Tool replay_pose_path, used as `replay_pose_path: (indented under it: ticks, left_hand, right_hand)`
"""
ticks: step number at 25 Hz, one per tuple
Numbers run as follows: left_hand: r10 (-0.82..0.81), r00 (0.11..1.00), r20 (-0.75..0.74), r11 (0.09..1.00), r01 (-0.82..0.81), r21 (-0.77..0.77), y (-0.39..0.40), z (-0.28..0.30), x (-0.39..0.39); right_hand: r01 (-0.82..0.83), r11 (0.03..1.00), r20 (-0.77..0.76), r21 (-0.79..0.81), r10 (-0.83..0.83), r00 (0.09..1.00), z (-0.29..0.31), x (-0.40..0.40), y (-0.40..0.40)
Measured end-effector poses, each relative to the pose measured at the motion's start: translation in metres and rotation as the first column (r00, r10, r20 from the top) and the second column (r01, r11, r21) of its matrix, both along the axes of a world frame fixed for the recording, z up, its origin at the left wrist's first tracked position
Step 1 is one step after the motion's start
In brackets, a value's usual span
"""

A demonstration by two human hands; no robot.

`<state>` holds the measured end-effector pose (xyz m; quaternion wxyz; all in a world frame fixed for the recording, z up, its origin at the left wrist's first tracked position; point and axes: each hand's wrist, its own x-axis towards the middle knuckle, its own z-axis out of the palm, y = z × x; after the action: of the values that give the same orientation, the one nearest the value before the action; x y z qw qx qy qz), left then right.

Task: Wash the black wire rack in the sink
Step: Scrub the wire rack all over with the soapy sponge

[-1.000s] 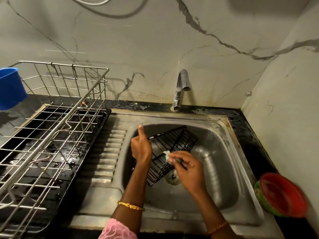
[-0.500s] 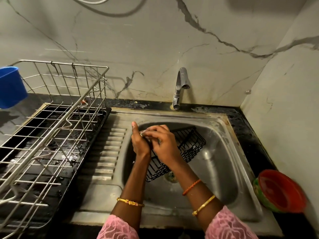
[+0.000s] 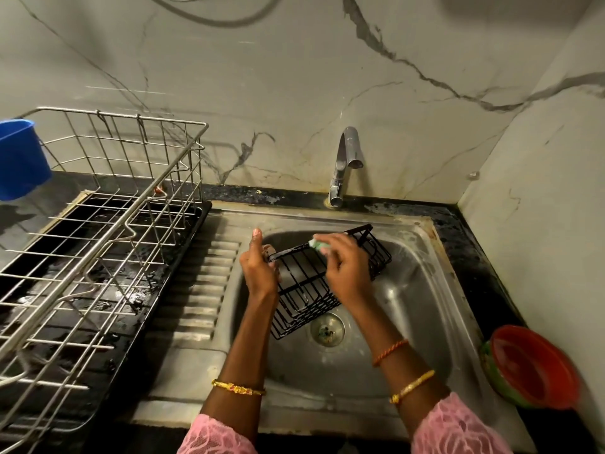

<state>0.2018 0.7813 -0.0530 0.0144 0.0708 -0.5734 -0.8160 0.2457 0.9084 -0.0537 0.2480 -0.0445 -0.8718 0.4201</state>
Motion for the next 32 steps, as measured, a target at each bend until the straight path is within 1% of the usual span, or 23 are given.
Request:
replay_pose_path:
  ticks: [2, 3, 5, 8, 11, 13, 14, 15, 16, 17, 19, 20, 21, 22, 23, 25, 27, 32]
  left_hand:
    - [0.008, 1.000, 0.000, 1.000, -0.008, -0.008, -0.003, 0.001, 0.000]
    - [0.007, 1.000, 0.004, 1.000, -0.007, 0.000, -0.004, 0.001, 0.000]
    - [0.001, 1.000, 0.003, 1.000, -0.002, 0.016, -0.006, 0.003, 0.002]
    - [0.017, 1.000, -0.007, 0.999, -0.017, 0.042, -0.009, 0.007, 0.002]
    - [0.028, 0.999, -0.026, 0.997, -0.026, 0.073, -0.012, 0.006, 0.001]
    - [0.009, 0.999, -0.049, 0.999, -0.007, 0.037, -0.013, 0.006, 0.004]
    - [0.010, 0.998, -0.055, 0.999, -0.008, 0.038, -0.012, 0.006, 0.006]
    - [0.017, 0.998, -0.056, 0.999, -0.014, 0.046, -0.011, 0.005, 0.006]
    - [0.018, 0.998, -0.059, 0.998, -0.015, 0.055, -0.011, 0.005, 0.006]
    - [0.021, 0.998, -0.061, 0.999, -0.018, 0.048, -0.011, 0.004, 0.003]
    - [0.035, 0.999, -0.040, 0.999, -0.034, 0.033, -0.010, 0.002, 0.002]
    - [0.035, 0.999, -0.036, 0.999, -0.034, 0.033, -0.011, 0.002, 0.003]
    - [0.039, 0.999, -0.035, 0.998, -0.038, 0.045, -0.012, 0.002, 0.003]
    - [0.042, 0.999, -0.032, 0.997, -0.040, 0.068, -0.013, 0.002, 0.004]
    - [0.044, 0.999, -0.029, 0.995, -0.041, 0.091, -0.013, 0.004, 0.006]
    - [0.051, 0.999, -0.015, 0.992, -0.049, 0.113, -0.015, 0.008, 0.007]
    - [0.057, 0.998, -0.013, 0.993, -0.056, 0.101, -0.016, 0.006, 0.005]
    - [0.077, 0.997, 0.004, 0.993, -0.077, 0.094, -0.021, -0.004, 0.001]
  right_hand:
    - [-0.101, 0.990, -0.021, 0.102, 0.104, 0.994, -0.003, 0.012, -0.014]
    - [-0.116, 0.988, -0.023, 0.105, 0.119, 0.993, -0.001, 0.011, -0.011]
    - [-0.092, 0.993, -0.017, 0.077, 0.093, 0.995, 0.004, 0.000, 0.007]
    - [0.060, 0.997, 0.027, 0.053, -0.062, 0.998, 0.008, -0.020, 0.047]
    - [0.218, 0.974, 0.059, 0.063, -0.222, 0.973, 0.006, -0.039, 0.079]
    - [0.283, 0.958, 0.088, 0.053, -0.287, 0.954, 0.007, -0.050, 0.086]
    - [0.291, 0.956, 0.103, 0.043, -0.294, 0.950, 0.009, -0.052, 0.083]
    - [0.271, 0.962, 0.119, 0.030, -0.272, 0.955, 0.012, -0.051, 0.074]
    - [0.214, 0.976, 0.127, 0.030, -0.216, 0.968, 0.014, -0.047, 0.059]
    - [0.122, 0.991, 0.113, 0.054, -0.127, 0.985, 0.014, -0.041, 0.041]
    - [-0.079, 0.984, 0.060, 0.160, 0.070, 0.996, 0.013, -0.024, 0.007]
    - [-0.140, 0.967, 0.038, 0.212, 0.135, 0.990, 0.011, -0.021, 0.001]
    - [-0.162, 0.957, 0.029, 0.239, 0.160, 0.987, 0.010, -0.022, 0.003]
    - [-0.142, 0.964, 0.044, 0.226, 0.135, 0.990, 0.011, -0.027, 0.011]
    - [-0.087, 0.978, 0.072, 0.187, 0.075, 0.995, 0.010, -0.034, 0.024]
    - [0.078, 0.992, 0.129, 0.095, -0.090, 0.987, 0.010, -0.050, 0.054]
    - [0.209, 0.976, 0.185, 0.065, -0.218, 0.958, 0.008, -0.063, 0.078]
    - [0.313, 0.950, 0.295, 0.002, -0.300, 0.907, 0.004, -0.080, 0.094]
